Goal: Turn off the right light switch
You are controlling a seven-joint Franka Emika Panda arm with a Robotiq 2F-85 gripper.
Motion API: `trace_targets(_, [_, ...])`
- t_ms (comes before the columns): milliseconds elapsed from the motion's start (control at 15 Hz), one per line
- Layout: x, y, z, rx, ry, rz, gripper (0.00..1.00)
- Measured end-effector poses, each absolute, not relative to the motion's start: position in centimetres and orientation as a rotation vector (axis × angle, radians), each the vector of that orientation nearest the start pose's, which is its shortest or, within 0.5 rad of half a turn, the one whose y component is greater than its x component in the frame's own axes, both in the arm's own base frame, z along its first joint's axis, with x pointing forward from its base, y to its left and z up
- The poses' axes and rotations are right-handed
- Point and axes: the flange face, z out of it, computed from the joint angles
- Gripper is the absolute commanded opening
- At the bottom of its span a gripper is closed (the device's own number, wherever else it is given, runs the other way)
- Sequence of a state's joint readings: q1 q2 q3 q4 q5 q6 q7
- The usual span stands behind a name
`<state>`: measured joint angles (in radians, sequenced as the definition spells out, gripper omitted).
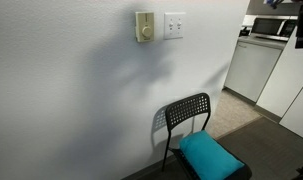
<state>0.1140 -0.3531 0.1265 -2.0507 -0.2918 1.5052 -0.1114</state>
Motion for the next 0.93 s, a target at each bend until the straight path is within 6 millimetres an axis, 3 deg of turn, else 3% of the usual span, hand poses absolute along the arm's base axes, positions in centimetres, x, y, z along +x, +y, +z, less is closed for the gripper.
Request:
trace_targets(200, [43.6,8.5,57.5,-3.436,-0.644,0.305,1.0])
trace_targets(467, [43.6,8.8,57.5,-3.426,-0.679,0.289,1.0])
trace_targets(667, [44.9,9.6,57.8,-3.373,-0.849,0.118,1.0])
trace_targets(933, [48.3,10.6,57.5,-3.227,-1.127,-0.126,1.0])
